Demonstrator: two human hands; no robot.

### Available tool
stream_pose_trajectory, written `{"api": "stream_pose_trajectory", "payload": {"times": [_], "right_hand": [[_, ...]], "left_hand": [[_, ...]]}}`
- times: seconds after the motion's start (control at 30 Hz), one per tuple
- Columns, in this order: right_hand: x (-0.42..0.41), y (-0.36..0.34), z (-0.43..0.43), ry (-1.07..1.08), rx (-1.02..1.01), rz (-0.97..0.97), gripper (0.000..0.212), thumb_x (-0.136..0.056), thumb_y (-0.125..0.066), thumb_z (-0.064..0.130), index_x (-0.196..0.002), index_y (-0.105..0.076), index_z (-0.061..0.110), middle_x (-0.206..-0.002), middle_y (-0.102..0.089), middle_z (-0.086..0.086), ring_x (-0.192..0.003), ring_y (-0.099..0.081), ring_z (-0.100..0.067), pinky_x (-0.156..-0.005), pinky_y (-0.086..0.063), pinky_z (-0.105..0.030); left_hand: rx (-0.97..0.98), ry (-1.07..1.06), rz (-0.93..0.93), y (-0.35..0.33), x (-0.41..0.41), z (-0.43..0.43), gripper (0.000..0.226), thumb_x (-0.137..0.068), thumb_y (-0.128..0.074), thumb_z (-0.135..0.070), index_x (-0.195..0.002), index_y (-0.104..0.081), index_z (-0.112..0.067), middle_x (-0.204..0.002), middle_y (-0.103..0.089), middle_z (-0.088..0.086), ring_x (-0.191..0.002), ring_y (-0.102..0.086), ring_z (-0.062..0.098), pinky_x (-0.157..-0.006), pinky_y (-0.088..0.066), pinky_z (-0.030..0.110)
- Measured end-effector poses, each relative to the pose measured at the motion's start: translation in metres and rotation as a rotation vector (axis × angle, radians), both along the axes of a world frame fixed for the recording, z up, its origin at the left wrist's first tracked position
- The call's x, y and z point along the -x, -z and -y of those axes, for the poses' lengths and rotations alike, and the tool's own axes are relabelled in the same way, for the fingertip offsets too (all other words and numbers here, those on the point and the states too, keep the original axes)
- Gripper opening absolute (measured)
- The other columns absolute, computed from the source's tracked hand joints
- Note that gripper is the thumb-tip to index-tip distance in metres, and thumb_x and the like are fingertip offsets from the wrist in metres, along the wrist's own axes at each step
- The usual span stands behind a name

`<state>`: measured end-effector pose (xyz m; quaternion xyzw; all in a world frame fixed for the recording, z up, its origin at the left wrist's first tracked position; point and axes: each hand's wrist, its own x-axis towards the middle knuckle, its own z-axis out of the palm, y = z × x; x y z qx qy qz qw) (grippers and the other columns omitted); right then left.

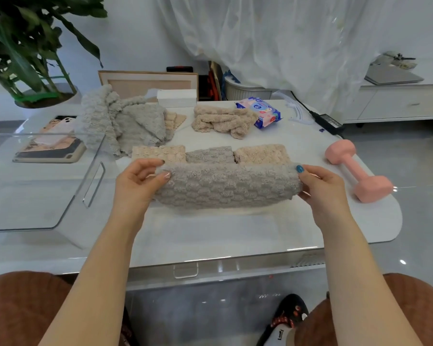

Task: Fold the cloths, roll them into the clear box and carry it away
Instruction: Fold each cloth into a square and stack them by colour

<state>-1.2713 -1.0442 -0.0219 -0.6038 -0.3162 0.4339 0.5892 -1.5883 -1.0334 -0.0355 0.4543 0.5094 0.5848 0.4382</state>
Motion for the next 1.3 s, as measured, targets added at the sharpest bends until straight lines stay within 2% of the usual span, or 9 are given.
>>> {"api": "stream_pose_trajectory", "payload": {"times": [0.1,0.27,0.4,0.57,0.7,0.8,1.0,1.13,1.3], "right_hand": [[0.002,-0.009,-0.007,-0.131,0.137,0.01,0.02,-0.087,-0.061,0.003,-0.105,-0.065,0.007,-0.082,-0.062,-0.008,-0.067,-0.057,-0.017,-0.065,-0.05,-0.028],[0.014,-0.018,-0.017,-0.271,0.289,0.265,0.036,-0.083,-0.054,-0.007,-0.111,-0.06,0.015,-0.084,-0.057,-0.012,-0.064,-0.051,-0.019,-0.064,-0.047,-0.029],[0.022,-0.024,-0.022,-0.278,-0.038,0.304,0.032,-0.085,-0.049,-0.011,-0.088,-0.066,0.015,-0.069,-0.055,-0.007,-0.061,-0.047,-0.017,-0.057,-0.04,-0.025],[0.011,-0.02,0.007,-0.5,-0.28,0.136,0.029,-0.086,-0.056,-0.01,-0.083,-0.071,0.015,-0.073,-0.066,0.005,-0.071,-0.058,-0.009,-0.067,-0.048,-0.017],[0.01,0.033,0.034,-0.69,0.011,0.355,0.022,-0.081,-0.06,-0.015,-0.08,-0.068,0.006,-0.073,-0.067,0.001,-0.071,-0.06,-0.01,-0.067,-0.048,-0.015],[0.015,0.068,0.044,-0.859,0.303,0.535,0.02,-0.08,-0.064,-0.007,-0.074,-0.07,0.012,-0.064,-0.058,0.005,-0.064,-0.05,-0.009,-0.06,-0.04,-0.013],[0.021,0.07,0.027,-0.656,0.427,0.606,0.015,-0.088,-0.062,0.016,-0.074,-0.058,0.01,-0.071,-0.058,-0.003,-0.065,-0.052,-0.014,-0.062,-0.041,-0.024],[0.044,0.076,0.017,-0.389,0.435,0.549,0.023,-0.091,-0.059,0.028,-0.103,-0.046,0.013,-0.088,-0.058,-0.005,-0.073,-0.054,-0.017,-0.06,-0.04,-0.028],[0.06,0.088,0.004,-0.316,0.411,0.587,0.03,-0.091,-0.058,0.015,-0.12,-0.052,0.009,-0.094,-0.055,-0.003,-0.073,-0.052,-0.013,-0.053,-0.036,-0.022]], "left_hand": [[0.077,0.172,-0.015,-0.007,0.009,-0.005,0.046,-0.079,-0.065,0.002,-0.11,-0.065,-0.032,-0.118,-0.061,0.013,-0.107,-0.056,0.02,-0.089,-0.046,0.036],[0.354,0.125,-0.063,-0.012,0.01,-0.004,0.021,-0.084,-0.059,-0.005,-0.095,-0.073,-0.016,-0.087,-0.063,0.01,-0.076,-0.056,0.019,-0.069,-0.045,0.027],[0.195,-0.158,0.09,-0.02,0.016,-0.005,0.004,-0.083,-0.07,-0.015,-0.081,-0.072,-0.018,-0.08,-0.069,-0.001,-0.08,-0.062,0.017,-0.068,-0.048,0.025],[0.041,0.0,0.012,-0.022,0.04,0.028,0.015,-0.082,-0.067,-0.006,-0.086,-0.067,-0.02,-0.08,-0.064,0.005,-0.074,-0.058,0.014,-0.075,-0.046,0.026],[0.302,0.16,-0.316,0.025,0.053,0.064,0.03,-0.072,-0.075,0.004,-0.092,-0.063,-0.015,-0.088,-0.063,0.009,-0.074,-0.06,0.012,-0.068,-0.049,0.015],[0.57,0.269,-0.517,0.056,0.056,0.081,0.046,-0.058,-0.081,-0.022,-0.098,-0.059,-0.019,-0.076,-0.05,0.005,-0.069,-0.05,0.016,-0.063,-0.039,0.022],[0.659,0.116,-0.593,0.064,0.046,0.066,0.053,-0.084,-0.064,-0.045,-0.123,-0.037,-0.021,-0.096,-0.062,0.006,-0.089,-0.06,0.019,-0.08,-0.045,0.035],[0.621,0.03,-0.657,0.069,0.025,0.054,0.062,-0.085,-0.066,-0.039,-0.132,-0.034,-0.014,-0.105,-0.06,0.01,-0.083,-0.059,0.023,-0.077,-0.046,0.035],[0.597,-0.064,-0.626,0.071,0.014,0.033,0.057,-0.084,-0.069,-0.027,-0.131,-0.04,-0.015,-0.125,-0.055,0.014,-0.103,-0.058,0.031,-0.091,-0.048,0.042]]}}
